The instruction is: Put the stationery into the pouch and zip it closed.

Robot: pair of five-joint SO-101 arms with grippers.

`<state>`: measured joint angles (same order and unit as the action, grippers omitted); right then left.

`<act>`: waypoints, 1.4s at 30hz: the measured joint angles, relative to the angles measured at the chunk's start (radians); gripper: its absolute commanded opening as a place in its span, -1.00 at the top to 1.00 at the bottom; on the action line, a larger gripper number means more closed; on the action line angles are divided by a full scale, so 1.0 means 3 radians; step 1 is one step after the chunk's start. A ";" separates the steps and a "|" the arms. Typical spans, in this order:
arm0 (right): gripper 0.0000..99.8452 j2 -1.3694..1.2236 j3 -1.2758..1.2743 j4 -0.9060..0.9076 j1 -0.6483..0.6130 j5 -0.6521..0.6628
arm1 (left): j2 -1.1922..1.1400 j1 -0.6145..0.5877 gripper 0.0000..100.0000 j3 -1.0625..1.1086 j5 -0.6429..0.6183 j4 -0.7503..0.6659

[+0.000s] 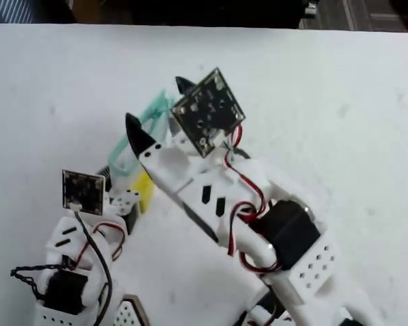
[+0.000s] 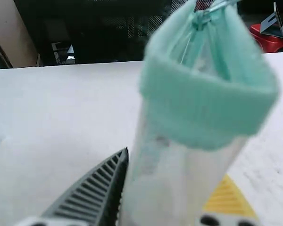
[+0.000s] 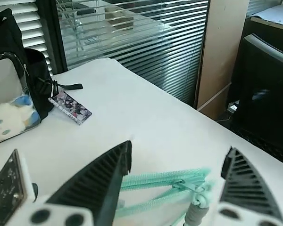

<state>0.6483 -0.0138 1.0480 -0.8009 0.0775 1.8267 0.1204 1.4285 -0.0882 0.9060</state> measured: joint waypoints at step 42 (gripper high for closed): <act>0.44 -0.1708 0.2302 0.2133 -0.0082 -0.2046 | 0.0000 0.0061 0.56 0.0000 0.0000 0.0000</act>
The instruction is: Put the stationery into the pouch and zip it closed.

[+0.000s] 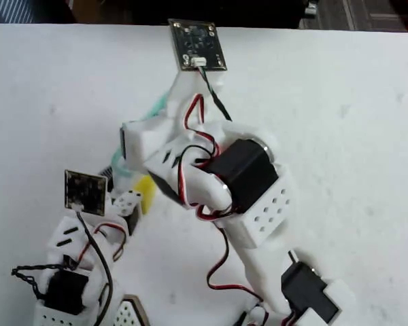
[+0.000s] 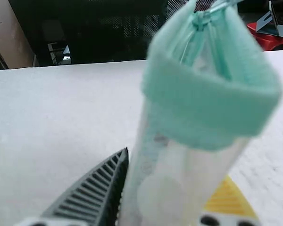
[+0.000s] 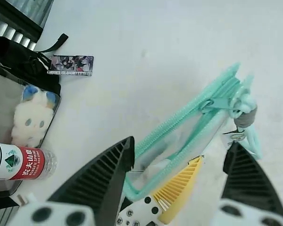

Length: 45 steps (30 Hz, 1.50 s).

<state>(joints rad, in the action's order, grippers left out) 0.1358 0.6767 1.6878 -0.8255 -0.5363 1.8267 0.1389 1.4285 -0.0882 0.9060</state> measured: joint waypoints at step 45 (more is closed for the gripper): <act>0.96 -0.0629 -0.0005 0.0015 0.0015 -0.0251 | -0.0005 0.0189 0.56 0.0000 0.0133 0.0000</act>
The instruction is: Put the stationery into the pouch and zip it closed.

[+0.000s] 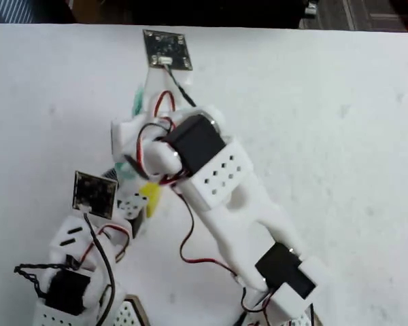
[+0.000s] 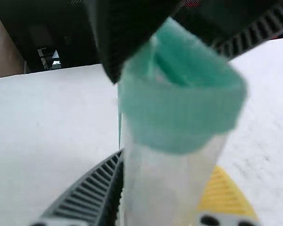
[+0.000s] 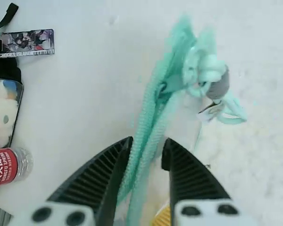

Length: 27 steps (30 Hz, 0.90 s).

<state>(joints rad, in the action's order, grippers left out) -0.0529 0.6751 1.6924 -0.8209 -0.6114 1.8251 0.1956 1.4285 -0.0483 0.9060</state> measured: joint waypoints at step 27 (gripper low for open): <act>0.97 0.0752 -0.0588 0.0020 0.0736 0.4127 | 0.0020 -0.0404 0.49 -0.0609 -0.0102 0.0542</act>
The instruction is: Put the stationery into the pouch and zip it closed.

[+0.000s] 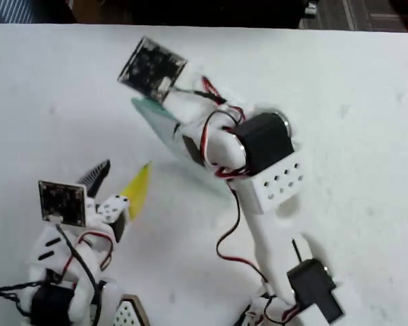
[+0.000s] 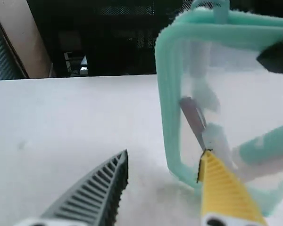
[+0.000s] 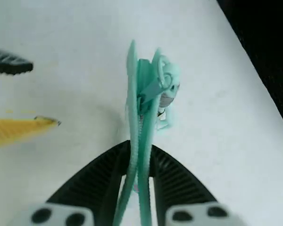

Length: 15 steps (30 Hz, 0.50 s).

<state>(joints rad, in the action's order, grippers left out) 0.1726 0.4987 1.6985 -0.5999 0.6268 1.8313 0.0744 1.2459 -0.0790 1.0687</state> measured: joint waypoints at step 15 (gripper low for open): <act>0.97 0.0455 -0.0701 0.0000 -0.0010 0.0389 | -0.0010 -0.0005 0.54 0.0199 0.0000 -0.0292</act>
<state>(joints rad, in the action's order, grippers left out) 0.3092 0.2885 1.6985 -0.6030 0.7434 1.8282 0.0729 1.3057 -0.0790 0.9812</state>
